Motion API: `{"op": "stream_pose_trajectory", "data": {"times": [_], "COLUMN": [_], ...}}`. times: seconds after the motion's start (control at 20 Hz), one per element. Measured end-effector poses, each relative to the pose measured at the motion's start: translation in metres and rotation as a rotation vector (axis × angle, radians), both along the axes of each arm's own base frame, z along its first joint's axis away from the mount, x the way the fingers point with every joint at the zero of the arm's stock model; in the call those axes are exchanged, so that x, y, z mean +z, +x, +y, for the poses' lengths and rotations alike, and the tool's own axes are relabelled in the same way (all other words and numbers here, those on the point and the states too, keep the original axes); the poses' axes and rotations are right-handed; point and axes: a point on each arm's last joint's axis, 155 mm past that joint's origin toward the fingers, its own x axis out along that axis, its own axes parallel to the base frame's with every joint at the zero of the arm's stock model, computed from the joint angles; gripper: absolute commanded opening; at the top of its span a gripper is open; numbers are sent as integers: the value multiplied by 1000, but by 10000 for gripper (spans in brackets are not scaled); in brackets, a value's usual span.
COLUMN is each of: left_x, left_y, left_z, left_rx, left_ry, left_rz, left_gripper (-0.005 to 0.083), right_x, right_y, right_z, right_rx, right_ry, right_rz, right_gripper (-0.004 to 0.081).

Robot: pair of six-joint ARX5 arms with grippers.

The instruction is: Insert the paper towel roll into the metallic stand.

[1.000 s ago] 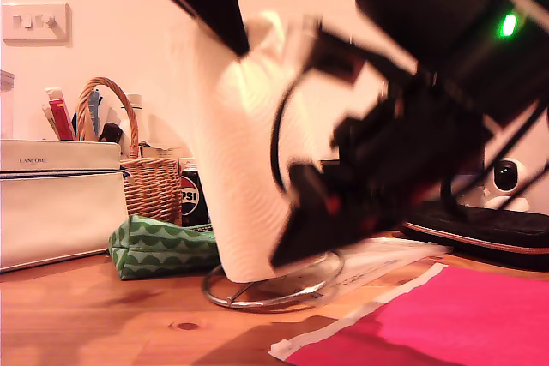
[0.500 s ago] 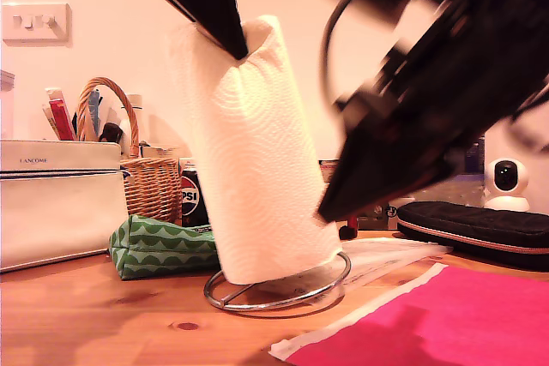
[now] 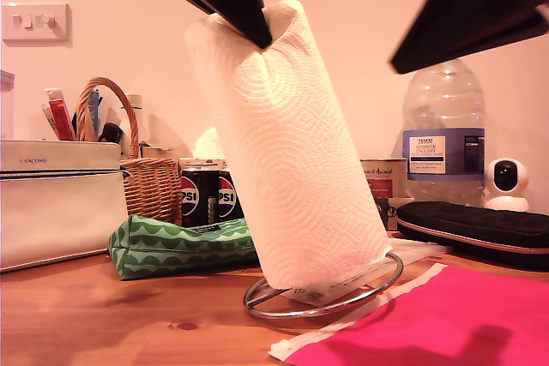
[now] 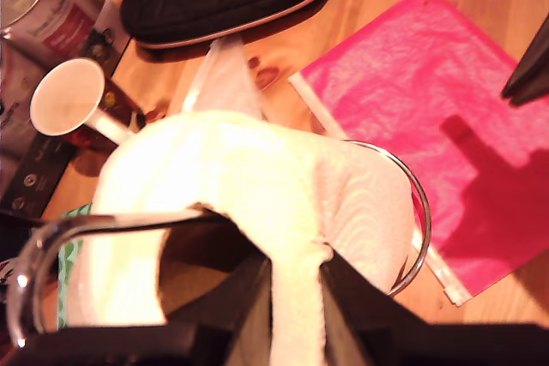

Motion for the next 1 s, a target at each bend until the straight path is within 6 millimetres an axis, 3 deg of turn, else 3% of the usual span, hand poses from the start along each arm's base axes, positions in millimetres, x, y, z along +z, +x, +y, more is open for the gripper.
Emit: {"op": "stream_pose_trajectory", "data": {"times": [0.15, 0.4, 0.9, 1.0], "left_x": [-5, -8, -12, -12], "left_y": [2, -12, -16, -18], "left_z": [-4, -14, -8, -9], "left_rx": [-30, -116, -151, -156], "left_ry": [32, 112, 184, 185], "left_rz": [-37, -113, -142, -142], "left_gripper": [-24, -24, -23, 22], "right_x": [-2, -7, -7, -7], "right_y": [-2, -4, -4, -4], "right_z": [-6, -9, -9, -9], "right_rx": [-16, -16, -16, -16], "right_ry": [-16, -33, -35, -35], "right_rz": [2, 19, 20, 21], "right_gripper": [-13, -13, -13, -13]}}
